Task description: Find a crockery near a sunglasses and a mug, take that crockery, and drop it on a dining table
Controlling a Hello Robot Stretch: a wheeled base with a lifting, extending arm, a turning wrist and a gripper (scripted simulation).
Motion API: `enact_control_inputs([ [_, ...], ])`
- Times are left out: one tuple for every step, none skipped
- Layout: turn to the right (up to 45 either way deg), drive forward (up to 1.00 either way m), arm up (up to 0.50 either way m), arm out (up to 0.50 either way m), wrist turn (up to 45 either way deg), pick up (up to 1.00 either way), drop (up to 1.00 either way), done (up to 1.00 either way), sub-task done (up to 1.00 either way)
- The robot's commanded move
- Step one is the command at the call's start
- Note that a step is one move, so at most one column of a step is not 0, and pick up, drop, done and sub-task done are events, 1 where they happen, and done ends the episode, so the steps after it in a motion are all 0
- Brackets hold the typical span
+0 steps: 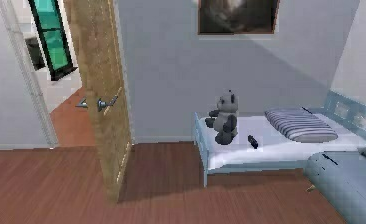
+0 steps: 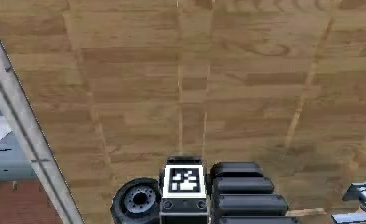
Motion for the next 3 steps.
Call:
enact_control_inputs([
  [0.0,0.45,0.0,0.0,0.0,0.0,0.0,0.0,0.0],
  [-45.0,0.0,0.0,0.0,0.0,0.0,0.0,0.0,0.0],
  [-21.0,0.0,0.0,0.0,0.0,0.0,0.0,0.0,0.0],
])
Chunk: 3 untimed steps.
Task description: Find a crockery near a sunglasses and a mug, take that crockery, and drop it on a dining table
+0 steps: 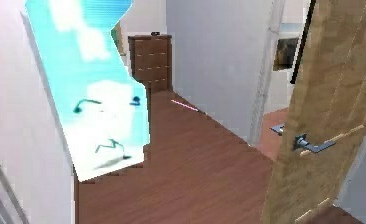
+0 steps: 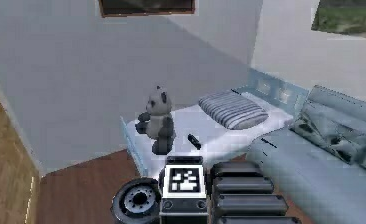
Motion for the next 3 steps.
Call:
enact_control_inputs([
  [0.0,0.35,0.0,0.0,0.0,0.0,0.0,0.0,0.0],
  [27.0,0.0,0.0,0.0,0.0,0.0,0.0,0.0,0.0],
  [0.0,0.5,0.0,0.0,0.0,0.0,0.0,0.0,0.0],
])
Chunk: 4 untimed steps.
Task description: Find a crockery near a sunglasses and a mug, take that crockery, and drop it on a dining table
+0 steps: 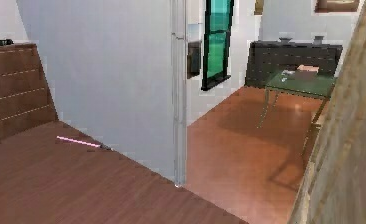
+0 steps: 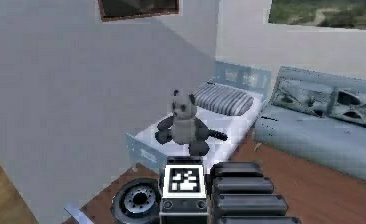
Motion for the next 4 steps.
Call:
enact_control_inputs([
  [-33.0,0.0,0.0,0.0,0.0,0.0,0.0,0.0,0.0],
  [0.0,0.45,0.0,0.0,0.0,0.0,0.0,0.0,0.0],
  [-15.0,0.0,0.0,0.0,0.0,0.0,0.0,0.0,0.0],
  [0.0,0.05,0.0,0.0,0.0,0.0,0.0,0.0,0.0],
])
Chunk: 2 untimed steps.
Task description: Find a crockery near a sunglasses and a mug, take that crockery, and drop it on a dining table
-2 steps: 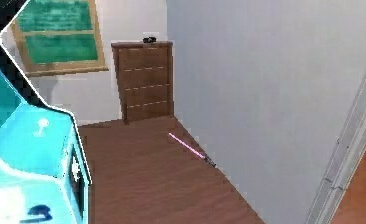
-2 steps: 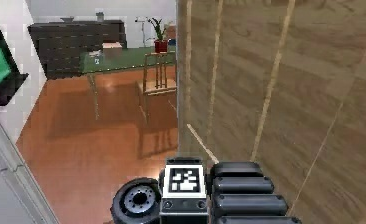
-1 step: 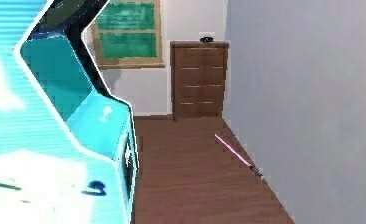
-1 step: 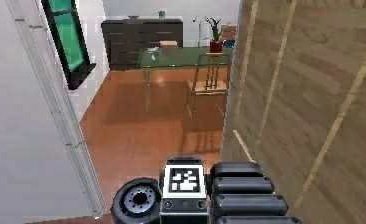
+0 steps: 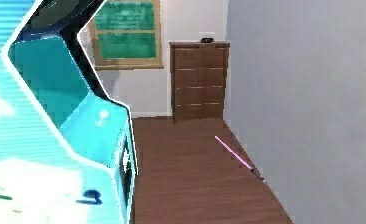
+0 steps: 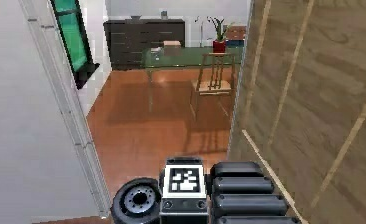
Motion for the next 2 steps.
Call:
enact_control_inputs([
  [45.0,0.0,0.0,0.0,0.0,0.0,0.0,0.0,0.0],
  [36.0,0.0,0.0,0.0,0.0,0.0,0.0,0.0,0.0],
])
